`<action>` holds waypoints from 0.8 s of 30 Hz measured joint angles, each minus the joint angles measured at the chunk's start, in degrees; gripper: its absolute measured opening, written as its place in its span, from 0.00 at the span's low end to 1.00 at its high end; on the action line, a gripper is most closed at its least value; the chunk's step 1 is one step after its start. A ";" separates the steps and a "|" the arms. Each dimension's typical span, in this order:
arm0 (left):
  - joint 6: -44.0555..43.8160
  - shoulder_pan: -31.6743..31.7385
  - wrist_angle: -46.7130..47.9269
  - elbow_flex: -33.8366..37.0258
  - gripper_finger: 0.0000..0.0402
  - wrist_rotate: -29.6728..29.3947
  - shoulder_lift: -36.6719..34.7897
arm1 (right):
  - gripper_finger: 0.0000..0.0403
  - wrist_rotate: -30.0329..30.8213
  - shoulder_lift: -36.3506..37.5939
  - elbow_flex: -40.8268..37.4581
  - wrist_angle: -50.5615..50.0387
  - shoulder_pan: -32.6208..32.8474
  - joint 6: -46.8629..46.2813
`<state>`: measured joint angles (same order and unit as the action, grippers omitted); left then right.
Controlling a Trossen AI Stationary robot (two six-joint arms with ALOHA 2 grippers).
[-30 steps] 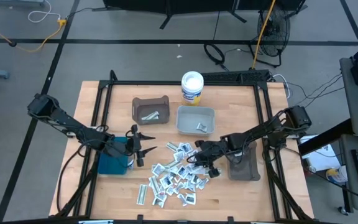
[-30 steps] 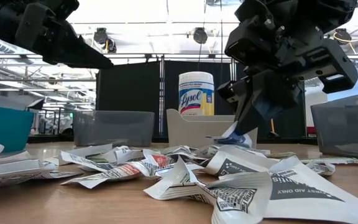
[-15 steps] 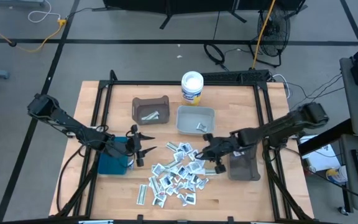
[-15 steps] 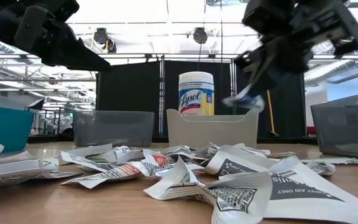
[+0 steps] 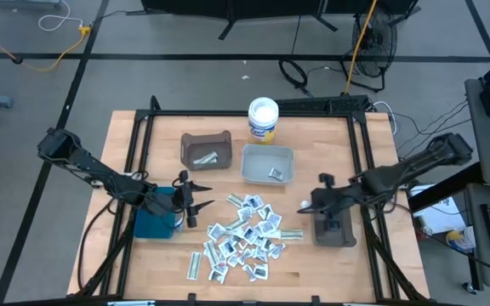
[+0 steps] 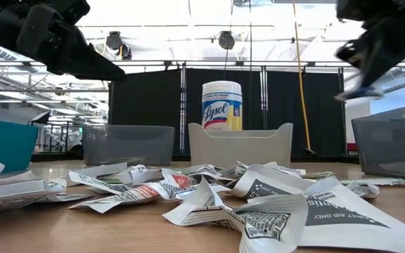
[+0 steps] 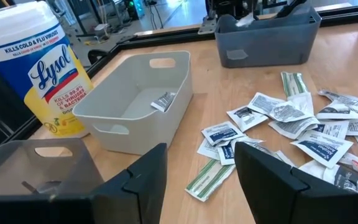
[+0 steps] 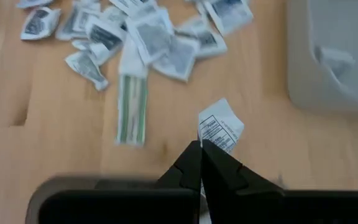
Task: Pick & Place First Aid Supplies
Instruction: Put the blue alcohol pad into the bottom black bin
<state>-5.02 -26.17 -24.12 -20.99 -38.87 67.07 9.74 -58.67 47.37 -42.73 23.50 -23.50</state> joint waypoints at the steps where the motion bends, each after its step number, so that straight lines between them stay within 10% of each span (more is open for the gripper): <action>1: -0.02 0.00 0.00 0.00 0.48 0.00 0.00 | 0.00 0.80 1.05 0.00 -1.84 0.84 -2.18; 15: -0.27 0.00 0.02 0.00 0.48 0.00 0.00 | 0.01 2.14 5.19 -2.11 -15.67 7.38 -27.05; 24: -1.53 0.00 0.04 0.00 0.48 0.00 0.00 | 0.22 1.80 5.42 -3.45 -15.82 7.38 -28.69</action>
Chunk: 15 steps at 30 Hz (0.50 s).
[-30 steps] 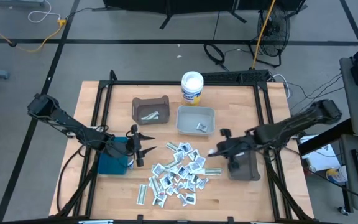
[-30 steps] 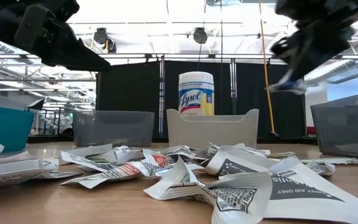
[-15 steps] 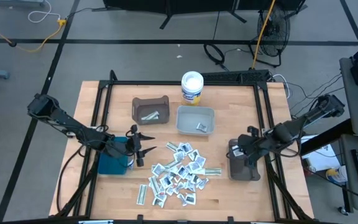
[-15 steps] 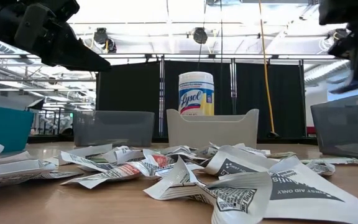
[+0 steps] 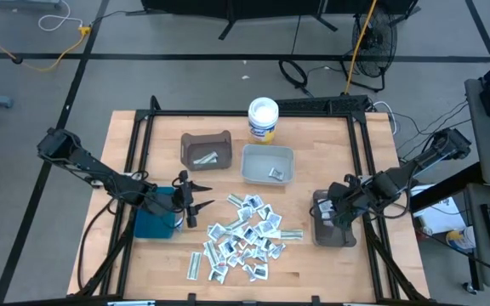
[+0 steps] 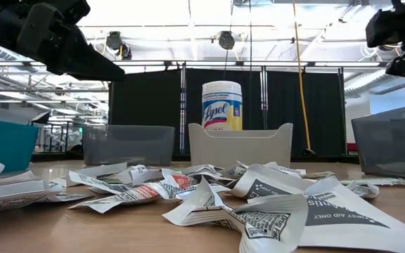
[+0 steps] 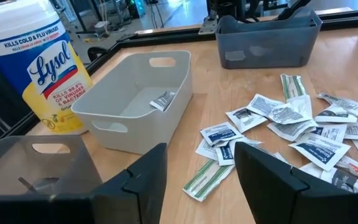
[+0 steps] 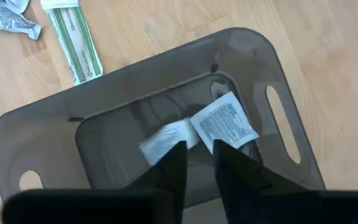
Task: Pick & Place First Aid Supplies
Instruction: Put the blue alcohol pad into the bottom black bin
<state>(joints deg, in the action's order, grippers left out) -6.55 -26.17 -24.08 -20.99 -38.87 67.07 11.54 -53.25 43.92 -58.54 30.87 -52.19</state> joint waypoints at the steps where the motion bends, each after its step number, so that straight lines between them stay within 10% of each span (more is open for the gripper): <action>1: -0.02 0.00 0.01 0.00 0.48 0.00 0.00 | 0.24 -0.48 0.14 0.00 0.08 0.00 0.40; 15: -6.28 -0.52 1.32 -3.02 0.48 9.66 0.00 | 0.34 9.58 2.07 -0.02 20.12 0.00 30.04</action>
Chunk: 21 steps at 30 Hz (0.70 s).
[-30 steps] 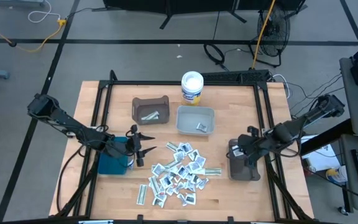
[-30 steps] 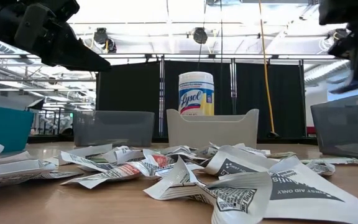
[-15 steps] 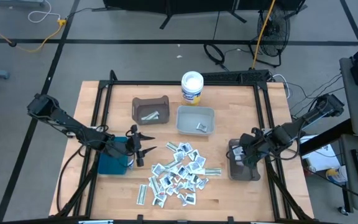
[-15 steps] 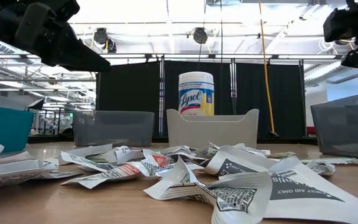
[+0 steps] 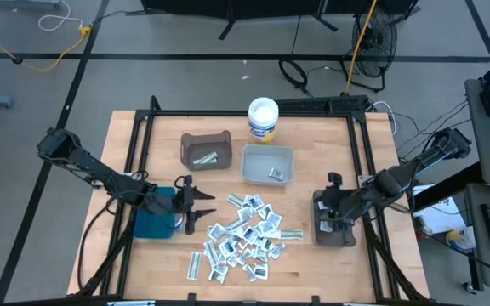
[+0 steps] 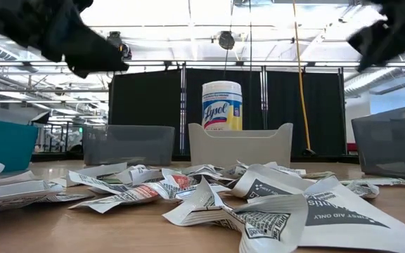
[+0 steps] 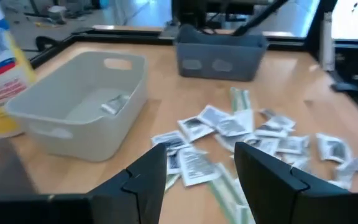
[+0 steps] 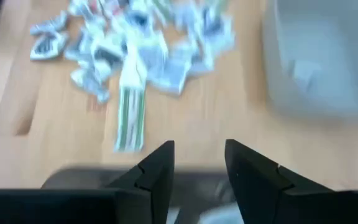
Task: Pick & Place First Aid Supplies
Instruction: Put the blue alcohol pad into the bottom black bin
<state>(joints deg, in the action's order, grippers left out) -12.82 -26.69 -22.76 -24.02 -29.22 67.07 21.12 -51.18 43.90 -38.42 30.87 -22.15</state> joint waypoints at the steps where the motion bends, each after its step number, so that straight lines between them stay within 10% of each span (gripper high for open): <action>1: -0.06 -0.18 1.47 -1.11 0.48 0.88 0.00 | 0.34 1.31 -0.01 0.00 2.18 0.00 3.32; 12: -14.54 -2.96 40.21 -22.39 0.48 1.49 2.97 | 0.33 4.38 -0.31 -8.96 33.83 -0.01 32.32; 21: -23.04 -1.80 56.64 -32.11 0.48 16.15 10.10 | 0.33 4.36 -0.28 -23.33 58.59 -0.02 38.64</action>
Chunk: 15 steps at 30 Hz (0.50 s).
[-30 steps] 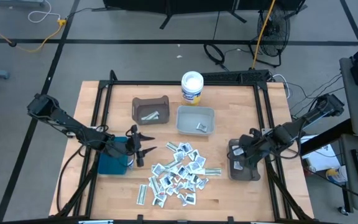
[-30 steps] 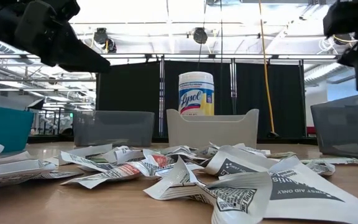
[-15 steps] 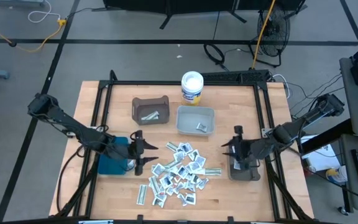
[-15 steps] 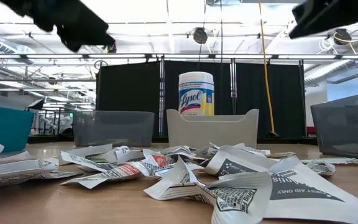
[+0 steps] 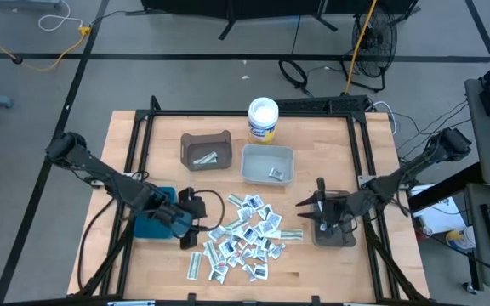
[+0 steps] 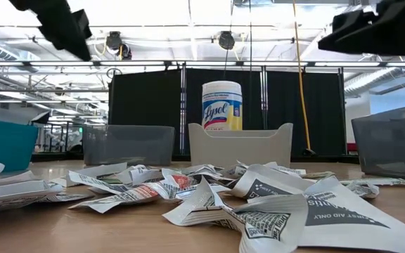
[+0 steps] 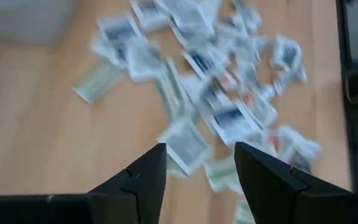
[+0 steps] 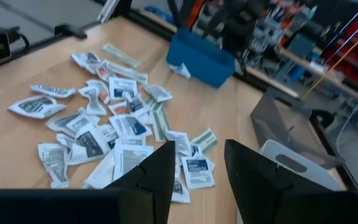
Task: Pick & Place First Aid Supplies
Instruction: Put the blue alcohol pad into the bottom black bin
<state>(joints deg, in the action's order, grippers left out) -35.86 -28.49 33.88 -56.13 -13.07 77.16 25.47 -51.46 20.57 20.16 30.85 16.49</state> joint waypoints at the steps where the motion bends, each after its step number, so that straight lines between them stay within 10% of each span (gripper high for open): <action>1: -0.42 0.48 0.71 -0.83 0.48 2.24 1.19 | 0.33 0.00 0.00 -1.62 3.10 0.00 0.56; 15: 4.56 3.83 21.77 -9.45 0.47 18.76 19.27 | 0.32 -4.60 0.04 -8.10 19.02 0.02 3.87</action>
<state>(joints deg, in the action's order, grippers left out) -31.30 -24.67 55.65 -65.58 5.69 96.43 20.88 -51.42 12.47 39.18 30.87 20.36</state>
